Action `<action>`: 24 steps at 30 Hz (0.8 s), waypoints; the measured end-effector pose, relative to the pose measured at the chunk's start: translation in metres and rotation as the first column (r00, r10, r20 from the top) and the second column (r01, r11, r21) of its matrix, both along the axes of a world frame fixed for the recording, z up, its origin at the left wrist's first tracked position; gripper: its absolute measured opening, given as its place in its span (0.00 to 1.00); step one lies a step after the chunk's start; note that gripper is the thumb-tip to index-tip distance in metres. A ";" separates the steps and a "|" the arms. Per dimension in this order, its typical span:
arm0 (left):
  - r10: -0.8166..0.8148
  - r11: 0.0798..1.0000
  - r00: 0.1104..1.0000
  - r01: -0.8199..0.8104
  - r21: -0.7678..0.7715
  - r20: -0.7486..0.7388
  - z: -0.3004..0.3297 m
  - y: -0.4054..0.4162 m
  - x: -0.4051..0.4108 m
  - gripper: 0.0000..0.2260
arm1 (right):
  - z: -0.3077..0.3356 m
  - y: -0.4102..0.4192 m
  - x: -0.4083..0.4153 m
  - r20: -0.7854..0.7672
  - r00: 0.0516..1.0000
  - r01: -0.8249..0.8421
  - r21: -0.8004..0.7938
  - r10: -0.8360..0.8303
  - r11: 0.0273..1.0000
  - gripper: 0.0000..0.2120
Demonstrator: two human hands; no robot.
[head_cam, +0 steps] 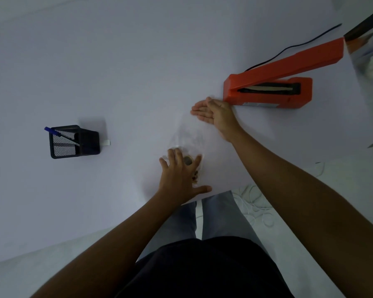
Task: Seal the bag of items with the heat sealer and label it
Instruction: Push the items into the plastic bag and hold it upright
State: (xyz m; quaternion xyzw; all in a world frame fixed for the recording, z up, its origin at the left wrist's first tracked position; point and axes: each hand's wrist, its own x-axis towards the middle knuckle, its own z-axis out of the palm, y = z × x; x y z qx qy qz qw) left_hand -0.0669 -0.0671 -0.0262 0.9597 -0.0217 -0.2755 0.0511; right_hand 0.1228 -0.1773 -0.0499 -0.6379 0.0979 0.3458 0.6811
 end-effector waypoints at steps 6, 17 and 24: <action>0.003 1.000 1.000 -0.003 -0.012 0.002 0.000 -0.002 -0.003 0.47 | 0.007 0.002 -0.048 -0.108 0.982 -0.145 0.071 0.152 0.987 0.22; -0.002 1.000 1.000 0.001 -0.011 -0.015 0.002 0.000 0.002 0.47 | -0.002 -0.001 -0.017 0.065 0.995 -0.072 -0.089 0.078 0.993 0.16; 0.002 1.000 1.000 -0.002 -0.017 -0.019 0.003 0.001 0.001 0.48 | 0.006 -0.010 -0.011 0.374 0.822 -0.162 -0.570 0.430 0.805 0.18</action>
